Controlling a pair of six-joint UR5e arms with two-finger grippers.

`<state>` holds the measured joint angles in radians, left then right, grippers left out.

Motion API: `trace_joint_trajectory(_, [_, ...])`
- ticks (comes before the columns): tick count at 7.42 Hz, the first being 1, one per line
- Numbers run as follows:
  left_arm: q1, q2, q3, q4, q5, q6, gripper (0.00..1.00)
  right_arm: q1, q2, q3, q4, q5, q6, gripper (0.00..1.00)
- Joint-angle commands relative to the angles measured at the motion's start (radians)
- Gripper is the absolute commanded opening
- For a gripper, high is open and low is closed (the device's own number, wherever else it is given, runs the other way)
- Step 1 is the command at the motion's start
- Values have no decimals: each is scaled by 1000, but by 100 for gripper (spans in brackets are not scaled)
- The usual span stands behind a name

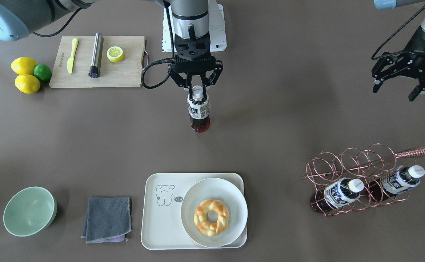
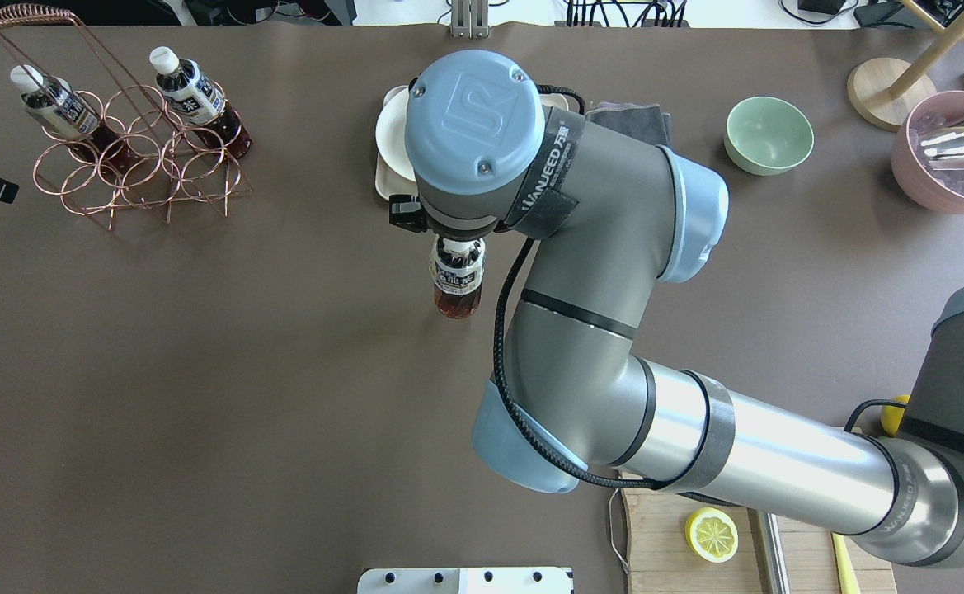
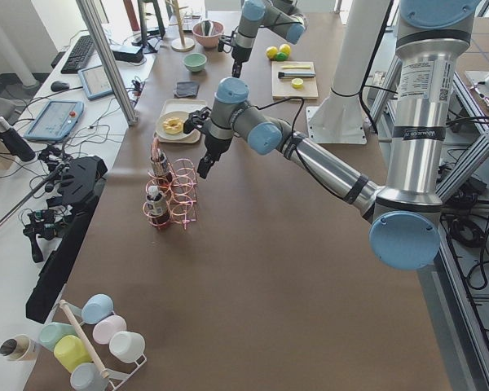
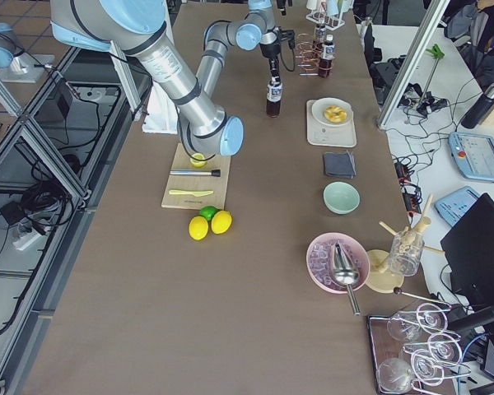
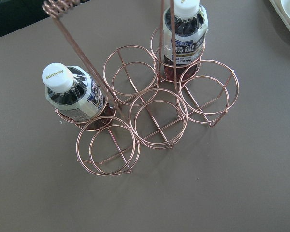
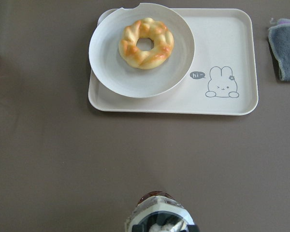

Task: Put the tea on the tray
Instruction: 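Lift the bottle with the right gripper and move it onto the tray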

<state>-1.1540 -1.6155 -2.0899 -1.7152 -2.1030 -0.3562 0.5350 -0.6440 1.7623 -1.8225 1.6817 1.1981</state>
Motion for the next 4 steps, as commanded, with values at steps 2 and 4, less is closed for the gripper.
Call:
trace_joint_trajectory(2, [-94, 121, -30, -85, -105, 2, 94, 190, 1, -21, 5, 111, -82, 0])
trace_joint_trajectory(4, [-235, 221, -30, -168, -240, 5, 94, 307, 4, -148, 90, 165, -185, 0])
